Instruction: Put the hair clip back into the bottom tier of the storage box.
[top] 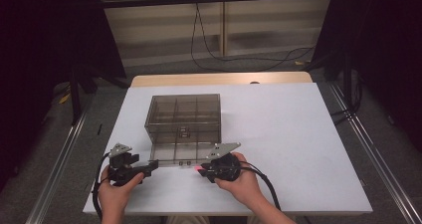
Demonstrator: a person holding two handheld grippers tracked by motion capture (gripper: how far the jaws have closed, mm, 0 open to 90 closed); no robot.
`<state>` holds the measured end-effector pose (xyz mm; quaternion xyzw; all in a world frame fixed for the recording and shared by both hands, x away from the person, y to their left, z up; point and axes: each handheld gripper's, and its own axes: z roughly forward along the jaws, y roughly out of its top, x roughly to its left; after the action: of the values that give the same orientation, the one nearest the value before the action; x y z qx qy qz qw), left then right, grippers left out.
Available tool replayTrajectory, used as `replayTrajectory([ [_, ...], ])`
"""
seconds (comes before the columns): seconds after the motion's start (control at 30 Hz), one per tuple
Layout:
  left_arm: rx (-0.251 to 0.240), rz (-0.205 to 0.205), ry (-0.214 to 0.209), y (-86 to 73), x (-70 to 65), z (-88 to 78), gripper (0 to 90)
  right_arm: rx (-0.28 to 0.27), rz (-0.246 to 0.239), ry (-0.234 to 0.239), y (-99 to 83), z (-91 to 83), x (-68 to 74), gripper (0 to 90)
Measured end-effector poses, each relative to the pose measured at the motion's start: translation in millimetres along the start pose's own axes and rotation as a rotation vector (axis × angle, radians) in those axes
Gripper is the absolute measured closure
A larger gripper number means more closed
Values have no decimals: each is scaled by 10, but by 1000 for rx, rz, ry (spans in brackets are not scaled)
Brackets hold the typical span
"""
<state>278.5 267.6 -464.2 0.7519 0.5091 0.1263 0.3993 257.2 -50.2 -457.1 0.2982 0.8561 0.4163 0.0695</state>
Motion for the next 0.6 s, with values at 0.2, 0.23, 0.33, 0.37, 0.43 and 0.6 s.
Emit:
replayTrajectory([
  [0.2, -1, -1, -1, 0, -2, -1, 162, -6, 6, 3, 42, -50, -30, 763],
  [0.23, -1, -2, -1, 0, -4, 1, 162, -4, 7, 7, 49, -56, -35, 763],
  [0.33, 1, 2, 0, 1, -6, 4, 162, -4, 10, 4, 76, -72, -37, 763],
  [0.37, 1, 3, 0, 1, -7, 5, 162, -6, 8, 9, 82, -75, -41, 763],
  [0.43, -1, -2, 0, 1, -14, 9, 162, -9, 8, 11, 99, -85, -44, 763],
  [0.6, -2, -2, -5, 0, -14, 9, 162, -17, 12, 12, 138, -105, -62, 763],
])
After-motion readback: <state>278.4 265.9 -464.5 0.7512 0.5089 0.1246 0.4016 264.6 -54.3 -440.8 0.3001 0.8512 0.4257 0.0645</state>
